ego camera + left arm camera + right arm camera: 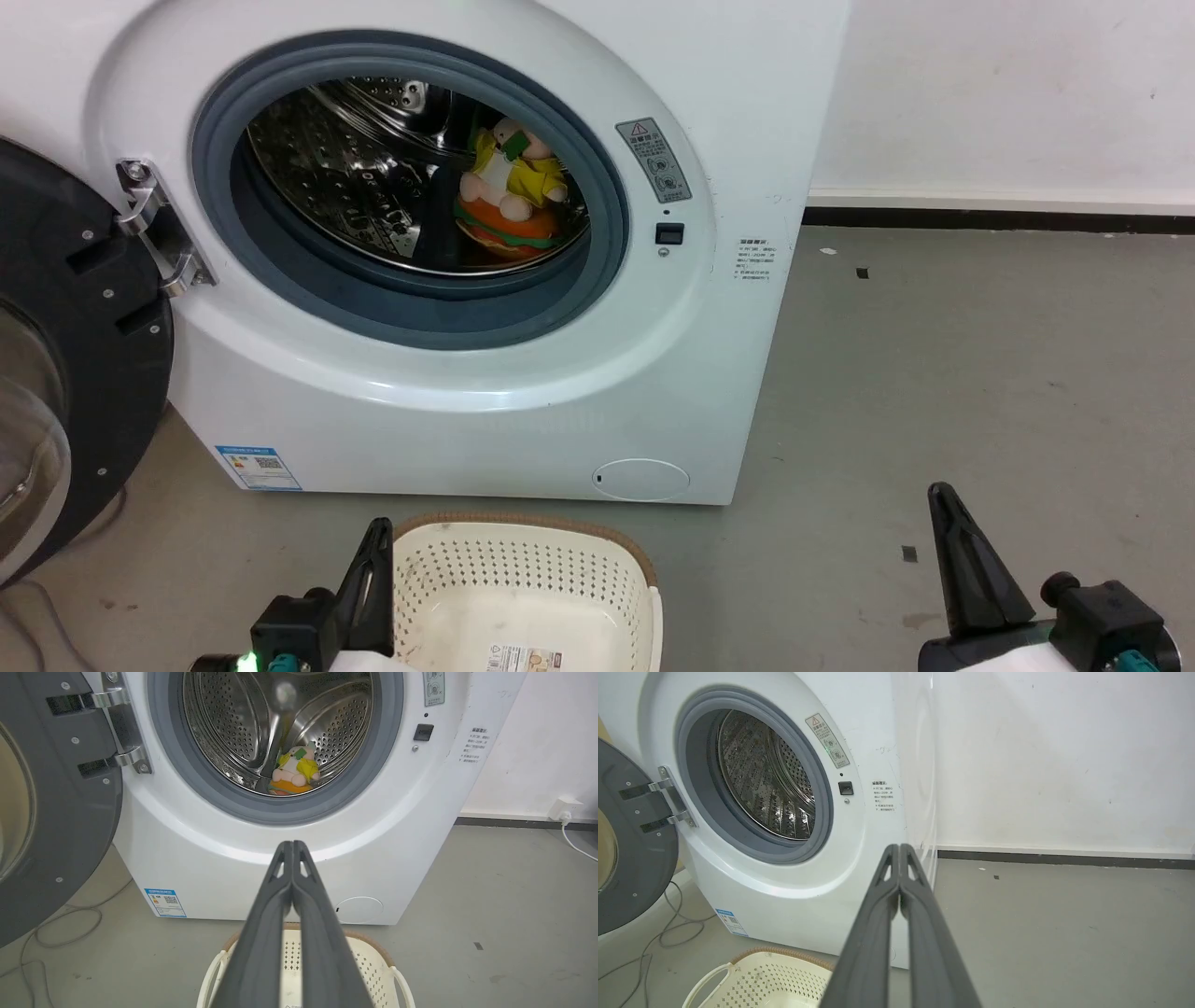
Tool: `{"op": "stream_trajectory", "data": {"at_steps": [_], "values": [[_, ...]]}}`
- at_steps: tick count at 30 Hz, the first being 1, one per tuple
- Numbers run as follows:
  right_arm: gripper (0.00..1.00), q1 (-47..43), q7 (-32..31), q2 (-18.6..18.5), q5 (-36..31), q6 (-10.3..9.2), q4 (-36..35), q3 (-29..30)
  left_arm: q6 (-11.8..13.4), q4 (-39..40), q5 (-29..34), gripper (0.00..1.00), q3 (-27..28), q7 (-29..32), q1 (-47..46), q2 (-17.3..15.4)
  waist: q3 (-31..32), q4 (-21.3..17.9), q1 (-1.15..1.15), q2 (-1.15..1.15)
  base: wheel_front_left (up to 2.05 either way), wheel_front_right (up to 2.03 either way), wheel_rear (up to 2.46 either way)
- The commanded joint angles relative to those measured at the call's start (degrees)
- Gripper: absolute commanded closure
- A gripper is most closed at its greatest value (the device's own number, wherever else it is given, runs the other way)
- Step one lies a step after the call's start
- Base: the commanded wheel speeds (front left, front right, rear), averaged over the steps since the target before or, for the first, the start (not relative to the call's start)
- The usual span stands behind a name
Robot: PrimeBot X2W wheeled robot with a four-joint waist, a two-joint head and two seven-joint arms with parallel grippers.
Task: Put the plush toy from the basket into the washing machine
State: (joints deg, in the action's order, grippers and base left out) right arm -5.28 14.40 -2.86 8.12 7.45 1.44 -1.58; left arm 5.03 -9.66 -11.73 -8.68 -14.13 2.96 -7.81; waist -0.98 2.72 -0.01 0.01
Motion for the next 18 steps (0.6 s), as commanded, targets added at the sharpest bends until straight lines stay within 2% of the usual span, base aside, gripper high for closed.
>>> {"op": "stream_trajectory", "data": {"at_steps": [1, 18], "values": [[1.00, 0.25, -0.36, 0.00, -0.30, 0.00, -0.07, 0.08, -0.15, 0.38, 0.51, 1.00, 0.30, 0.22, -0.14, 0.22, 0.00, -0.04, 0.01, -0.01, 0.00, 0.00, 0.00], [1.00, 0.96, -2.36, 0.00, -1.41, 0.01, -0.26, 0.30, -0.85, 1.70, 2.11, 1.00, 1.50, 2.21, -0.54, 0.89, 0.14, -0.42, 0.01, -0.01, 0.00, 0.00, 0.00]]}}
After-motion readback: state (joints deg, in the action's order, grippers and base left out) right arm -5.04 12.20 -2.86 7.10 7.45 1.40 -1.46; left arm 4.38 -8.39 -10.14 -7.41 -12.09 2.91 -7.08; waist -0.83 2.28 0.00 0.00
